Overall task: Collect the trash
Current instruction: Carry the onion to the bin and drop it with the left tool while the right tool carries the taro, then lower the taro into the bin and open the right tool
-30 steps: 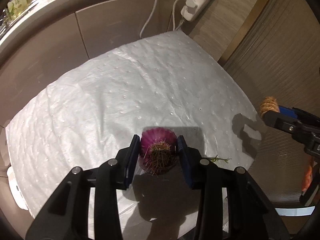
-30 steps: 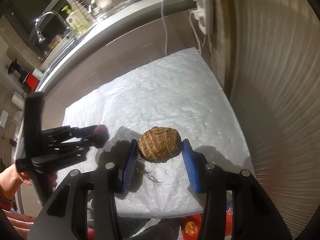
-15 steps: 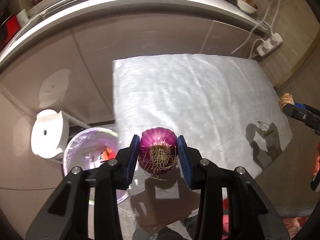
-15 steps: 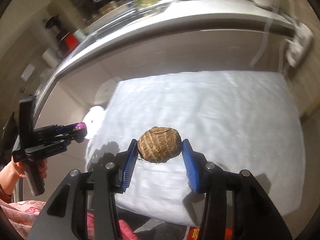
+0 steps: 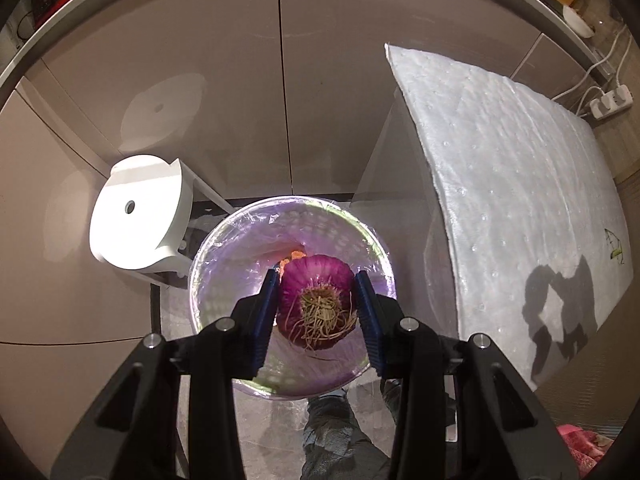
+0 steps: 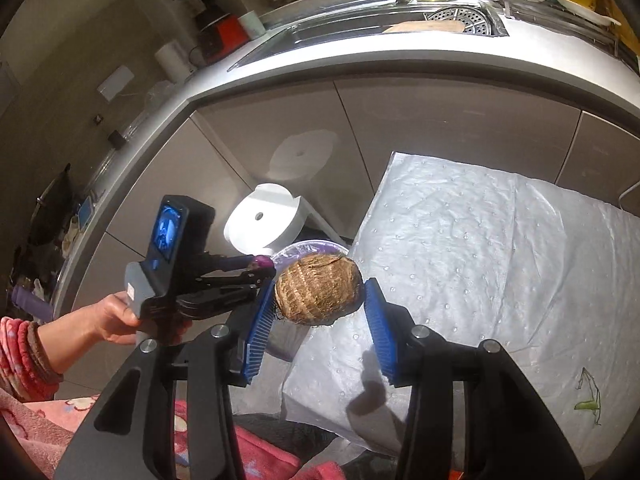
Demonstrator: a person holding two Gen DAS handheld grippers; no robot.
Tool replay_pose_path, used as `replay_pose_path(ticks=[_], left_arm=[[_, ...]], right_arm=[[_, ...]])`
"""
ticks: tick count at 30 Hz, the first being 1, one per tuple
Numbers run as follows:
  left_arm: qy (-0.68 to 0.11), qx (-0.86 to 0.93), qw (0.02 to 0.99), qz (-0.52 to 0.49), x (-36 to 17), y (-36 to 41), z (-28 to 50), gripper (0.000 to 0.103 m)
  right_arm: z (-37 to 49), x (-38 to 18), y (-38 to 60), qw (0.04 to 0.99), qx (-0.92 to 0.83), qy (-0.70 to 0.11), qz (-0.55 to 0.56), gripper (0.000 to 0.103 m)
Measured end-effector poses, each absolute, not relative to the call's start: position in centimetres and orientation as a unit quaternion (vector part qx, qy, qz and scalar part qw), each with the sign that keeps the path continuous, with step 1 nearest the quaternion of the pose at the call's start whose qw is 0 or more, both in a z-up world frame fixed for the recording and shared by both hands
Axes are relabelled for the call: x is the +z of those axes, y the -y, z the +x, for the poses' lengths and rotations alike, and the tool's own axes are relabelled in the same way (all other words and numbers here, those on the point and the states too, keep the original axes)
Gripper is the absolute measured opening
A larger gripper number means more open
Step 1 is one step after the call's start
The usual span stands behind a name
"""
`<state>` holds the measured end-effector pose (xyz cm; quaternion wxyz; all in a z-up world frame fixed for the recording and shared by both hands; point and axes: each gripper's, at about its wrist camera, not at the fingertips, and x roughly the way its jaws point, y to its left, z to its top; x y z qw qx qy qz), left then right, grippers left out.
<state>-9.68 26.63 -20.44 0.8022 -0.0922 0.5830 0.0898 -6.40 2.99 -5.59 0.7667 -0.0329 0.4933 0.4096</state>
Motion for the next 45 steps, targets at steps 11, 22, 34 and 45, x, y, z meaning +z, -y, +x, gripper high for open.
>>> replay_pose_path(ticks=[11, 22, 34, 45], left_arm=[[-0.629, 0.079, 0.768, -0.089, -24.8, -27.5, -9.5, 0.065], [-0.578, 0.086, 0.802, -0.122, -17.9, -29.9, -13.3, 0.08], [-0.534, 0.141, 0.826, -0.114, -10.9, -32.2, -18.5, 0.088], [-0.542, 0.162, 0.815, -0.124, -11.3, -34.0, -20.4, 0.089]], right_arm=[[-6.9, -5.6, -5.1, 0.77, 0.395, -0.499, -0.043, 0.046], [-7.2, -9.8, -10.9, 0.728, 0.434, -0.525, -0.08, 0.046], [-7.0, -19.1, -20.7, 0.666, 0.451, -0.58, -0.126, 0.046], [-7.1, -24.2, -25.3, 0.639, 0.431, -0.614, -0.17, 0.047]])
